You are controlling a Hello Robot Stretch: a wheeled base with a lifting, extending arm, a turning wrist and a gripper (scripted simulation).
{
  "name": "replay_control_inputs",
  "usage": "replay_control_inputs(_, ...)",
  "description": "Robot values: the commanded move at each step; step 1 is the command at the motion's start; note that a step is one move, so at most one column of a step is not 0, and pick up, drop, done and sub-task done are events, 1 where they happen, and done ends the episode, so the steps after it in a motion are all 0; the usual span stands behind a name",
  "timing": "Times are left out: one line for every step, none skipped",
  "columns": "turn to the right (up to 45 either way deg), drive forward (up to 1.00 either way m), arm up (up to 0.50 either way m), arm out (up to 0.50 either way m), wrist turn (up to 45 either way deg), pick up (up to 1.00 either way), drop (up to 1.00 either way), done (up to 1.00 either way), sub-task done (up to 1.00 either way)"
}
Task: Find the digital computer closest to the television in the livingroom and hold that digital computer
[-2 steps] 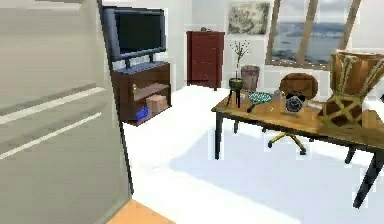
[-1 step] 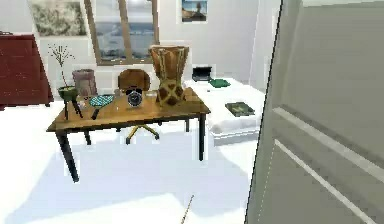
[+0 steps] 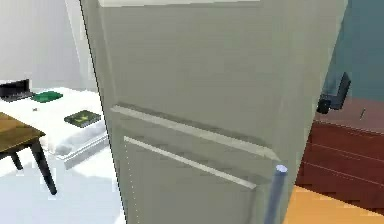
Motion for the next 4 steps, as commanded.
replay_control_inputs(45.0, 0.00, 0.00, 0.00, 0.0, 0.00, 0.00, 0.00, 0.00)
replay_control_inputs(33.0, 0.00, 0.00, 0.00, 0.0, 0.00, 0.00, 0.00, 0.00)
replay_control_inputs(3.0, 0.00, 0.00, 0.00, 0.0, 0.00, 0.00, 0.00, 0.00)
replay_control_inputs(0.0, 1.00, 0.00, 0.00, 0.0, 0.00, 0.00, 0.00, 0.00)
